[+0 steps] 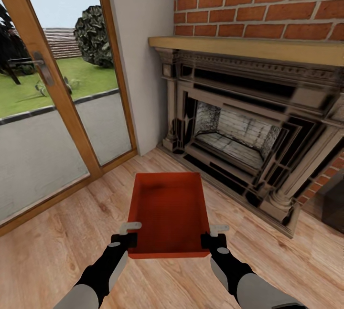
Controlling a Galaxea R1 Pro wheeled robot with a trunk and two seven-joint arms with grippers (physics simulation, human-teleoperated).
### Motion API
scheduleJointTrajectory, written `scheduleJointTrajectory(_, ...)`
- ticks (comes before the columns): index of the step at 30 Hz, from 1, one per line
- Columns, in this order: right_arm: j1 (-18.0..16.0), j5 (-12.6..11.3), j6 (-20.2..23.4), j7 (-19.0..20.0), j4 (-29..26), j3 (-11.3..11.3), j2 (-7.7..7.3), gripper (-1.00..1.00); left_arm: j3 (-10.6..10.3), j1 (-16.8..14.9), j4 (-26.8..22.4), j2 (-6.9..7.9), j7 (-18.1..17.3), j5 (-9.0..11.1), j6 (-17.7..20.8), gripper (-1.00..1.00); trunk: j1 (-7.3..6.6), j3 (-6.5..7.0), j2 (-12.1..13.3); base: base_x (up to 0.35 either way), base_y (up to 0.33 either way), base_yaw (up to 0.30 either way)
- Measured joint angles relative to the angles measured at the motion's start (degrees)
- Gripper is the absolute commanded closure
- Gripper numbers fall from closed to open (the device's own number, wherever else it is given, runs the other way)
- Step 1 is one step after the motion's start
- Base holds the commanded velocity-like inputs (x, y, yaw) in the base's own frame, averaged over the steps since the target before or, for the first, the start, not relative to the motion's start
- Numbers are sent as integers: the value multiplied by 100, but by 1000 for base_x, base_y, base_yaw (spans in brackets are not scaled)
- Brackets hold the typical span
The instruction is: Move the two storage containers from the living room to the garage. In the garage, place one container on the floor and stack the other container on top of it (either order is fine).
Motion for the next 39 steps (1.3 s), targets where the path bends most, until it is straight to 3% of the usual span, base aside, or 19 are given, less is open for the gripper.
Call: scheduleJointTrajectory(39, 0, -8, -9, 1, -25, 4, 0, 100, 8, 1, -34, -3, 2, -8, 1, 100, 0, 288, 0, 0, 0, -9)
